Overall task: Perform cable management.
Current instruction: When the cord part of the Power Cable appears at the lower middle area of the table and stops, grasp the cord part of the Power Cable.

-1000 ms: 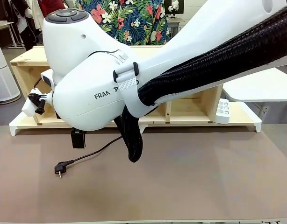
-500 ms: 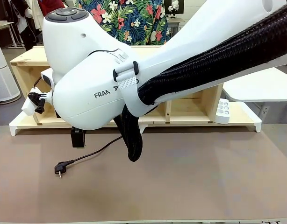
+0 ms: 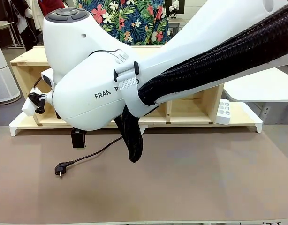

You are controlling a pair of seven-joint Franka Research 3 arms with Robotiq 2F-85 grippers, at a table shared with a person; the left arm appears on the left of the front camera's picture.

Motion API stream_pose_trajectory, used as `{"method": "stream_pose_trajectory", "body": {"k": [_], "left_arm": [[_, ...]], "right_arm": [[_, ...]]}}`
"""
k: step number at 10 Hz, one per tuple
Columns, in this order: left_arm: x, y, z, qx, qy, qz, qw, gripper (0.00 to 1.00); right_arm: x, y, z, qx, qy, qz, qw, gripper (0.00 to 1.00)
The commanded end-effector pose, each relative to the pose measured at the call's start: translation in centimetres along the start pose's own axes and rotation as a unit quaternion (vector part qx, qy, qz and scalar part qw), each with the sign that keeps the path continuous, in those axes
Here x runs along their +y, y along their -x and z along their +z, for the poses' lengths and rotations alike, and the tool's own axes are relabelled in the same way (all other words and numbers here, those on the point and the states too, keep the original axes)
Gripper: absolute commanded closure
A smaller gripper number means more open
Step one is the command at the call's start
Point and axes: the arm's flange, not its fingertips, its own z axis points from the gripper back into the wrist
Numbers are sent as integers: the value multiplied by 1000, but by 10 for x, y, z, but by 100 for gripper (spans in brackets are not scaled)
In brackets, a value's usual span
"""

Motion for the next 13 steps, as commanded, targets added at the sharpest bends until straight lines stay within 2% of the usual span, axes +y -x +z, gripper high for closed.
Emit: {"method": "stream_pose_trajectory", "body": {"k": [1,3,5,10,13], "left_arm": [[0,1,1,-1,1,4,1000,0],[0,1,1,-1,1,4,1000,0],[0,1,1,-1,1,4,1000,0],[0,1,1,-1,1,4,1000,0],[0,1,1,-1,1,4,1000,0]], "right_arm": [[-20,-28,-21,-30,-35,80,996,0],[-34,-58,-43,-60,-72,147,985,0],[-39,-72,-65,-68,-104,163,979,0],[-40,-78,-125,-62,-171,173,968,0],[-46,-78,-150,-56,-168,189,966,0]]}}
